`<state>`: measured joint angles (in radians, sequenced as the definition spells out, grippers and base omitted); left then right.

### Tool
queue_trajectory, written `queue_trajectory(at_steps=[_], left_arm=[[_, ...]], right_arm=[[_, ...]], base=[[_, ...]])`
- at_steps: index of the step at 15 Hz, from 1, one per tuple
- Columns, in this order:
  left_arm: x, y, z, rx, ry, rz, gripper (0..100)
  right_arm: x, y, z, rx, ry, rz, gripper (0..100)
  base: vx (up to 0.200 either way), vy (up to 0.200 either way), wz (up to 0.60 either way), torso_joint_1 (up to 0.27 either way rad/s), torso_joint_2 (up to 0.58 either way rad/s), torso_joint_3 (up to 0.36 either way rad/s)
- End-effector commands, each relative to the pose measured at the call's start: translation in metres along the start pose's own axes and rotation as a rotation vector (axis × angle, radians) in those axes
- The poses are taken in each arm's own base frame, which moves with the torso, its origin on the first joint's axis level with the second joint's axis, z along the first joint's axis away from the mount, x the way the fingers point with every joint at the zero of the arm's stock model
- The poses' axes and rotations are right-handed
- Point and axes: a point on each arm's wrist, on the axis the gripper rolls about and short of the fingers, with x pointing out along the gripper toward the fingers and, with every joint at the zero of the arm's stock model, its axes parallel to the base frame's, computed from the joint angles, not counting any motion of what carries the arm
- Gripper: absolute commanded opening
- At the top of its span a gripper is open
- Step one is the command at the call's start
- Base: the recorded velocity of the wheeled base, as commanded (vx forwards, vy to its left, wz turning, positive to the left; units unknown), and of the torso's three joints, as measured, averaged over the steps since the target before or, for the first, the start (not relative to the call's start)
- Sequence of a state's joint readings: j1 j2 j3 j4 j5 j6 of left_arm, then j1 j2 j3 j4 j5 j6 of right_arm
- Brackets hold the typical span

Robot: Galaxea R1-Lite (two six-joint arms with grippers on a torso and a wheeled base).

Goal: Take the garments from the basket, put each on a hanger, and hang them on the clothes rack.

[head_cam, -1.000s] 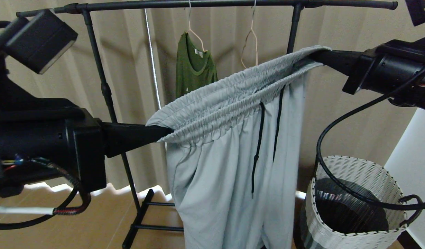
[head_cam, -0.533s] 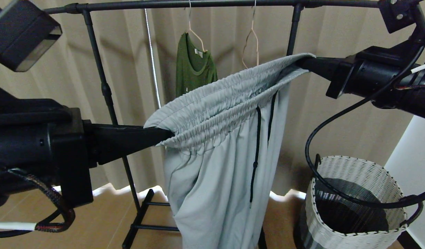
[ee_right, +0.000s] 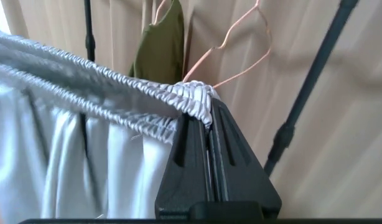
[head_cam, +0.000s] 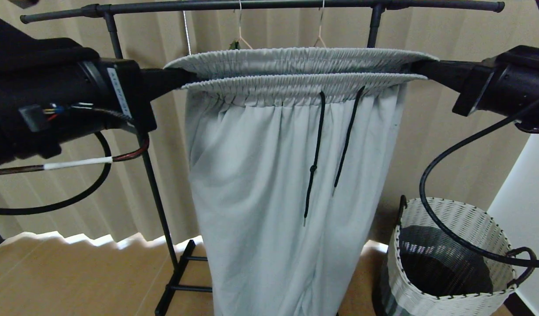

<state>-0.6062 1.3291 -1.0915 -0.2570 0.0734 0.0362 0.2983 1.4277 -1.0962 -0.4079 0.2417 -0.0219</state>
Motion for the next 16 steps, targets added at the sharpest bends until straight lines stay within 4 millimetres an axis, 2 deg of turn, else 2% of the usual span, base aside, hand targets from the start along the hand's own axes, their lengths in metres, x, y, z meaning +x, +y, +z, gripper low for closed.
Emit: queue_trajectory(at_steps=[1,3,5,16], left_arm=[[0.032,0.0,-0.019,0.017,0.038,0.074,0],[0.05,-0.001,-0.035,0.055,0.057,0.123,0],[0.054,-0.002,-0.042,0.055,0.06,0.127,0],[0.047,-0.006,-0.037,0.052,0.036,0.107,0]], right_arm=[[-0.025,0.004,0.012,-0.006,-0.016,-0.008,0],[-0.047,0.01,0.003,0.005,0.025,-0.001,0],[-0.055,0.016,-0.012,0.012,0.065,0.015,0],[-0.052,0.015,-0.023,0.003,0.102,0.016,0]], base=[[0.0,0.0,0.0,0.0,0.0,0.0],[0.0,0.0,0.0,0.0,0.0,0.0],[0.0,0.0,0.0,0.0,0.0,0.0],[0.0,0.0,0.0,0.0,0.0,0.0]])
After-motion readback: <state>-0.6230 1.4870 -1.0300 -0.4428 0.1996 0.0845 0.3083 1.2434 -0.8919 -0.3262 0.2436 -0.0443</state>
